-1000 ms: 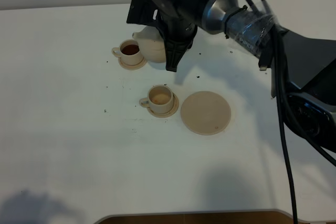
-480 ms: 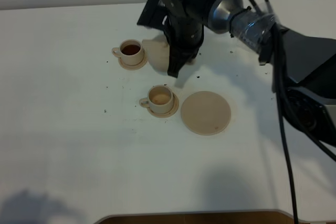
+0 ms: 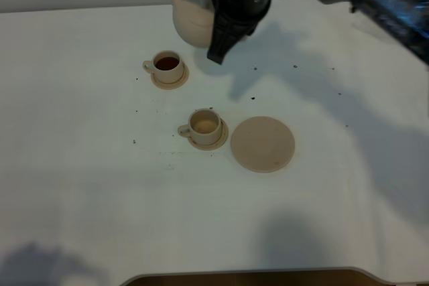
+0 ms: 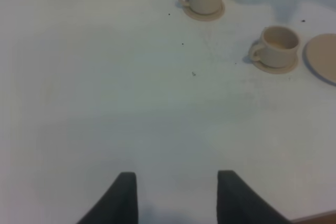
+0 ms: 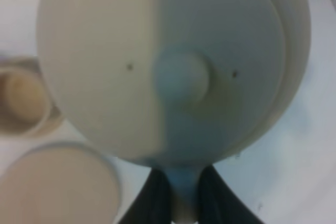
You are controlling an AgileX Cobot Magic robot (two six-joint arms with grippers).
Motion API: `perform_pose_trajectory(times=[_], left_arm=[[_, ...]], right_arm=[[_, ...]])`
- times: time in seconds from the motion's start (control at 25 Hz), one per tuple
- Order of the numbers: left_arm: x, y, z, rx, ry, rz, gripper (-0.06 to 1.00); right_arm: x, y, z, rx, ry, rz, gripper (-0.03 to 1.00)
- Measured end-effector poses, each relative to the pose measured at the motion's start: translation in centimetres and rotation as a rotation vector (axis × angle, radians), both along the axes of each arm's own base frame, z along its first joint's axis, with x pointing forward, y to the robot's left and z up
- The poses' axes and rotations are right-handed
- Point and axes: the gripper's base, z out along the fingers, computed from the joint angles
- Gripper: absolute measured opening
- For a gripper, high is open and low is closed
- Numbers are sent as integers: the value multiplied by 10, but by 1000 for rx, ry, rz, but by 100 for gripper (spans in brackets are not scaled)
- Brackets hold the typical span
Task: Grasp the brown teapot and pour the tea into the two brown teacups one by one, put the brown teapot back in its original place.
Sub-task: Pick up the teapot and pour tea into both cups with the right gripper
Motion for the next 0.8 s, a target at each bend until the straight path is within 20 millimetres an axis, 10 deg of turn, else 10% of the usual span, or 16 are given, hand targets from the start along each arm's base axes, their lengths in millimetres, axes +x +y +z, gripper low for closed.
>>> perform_pose_trajectory(times=[0.4, 0.8], left_arm=[[0, 0, 0, 0, 0, 0, 36], [0, 0, 0, 0, 0, 0, 36]], right_arm=[[-76, -50, -33, -149, 109, 14, 12], [-89, -64, -100, -182, -52, 153, 12]])
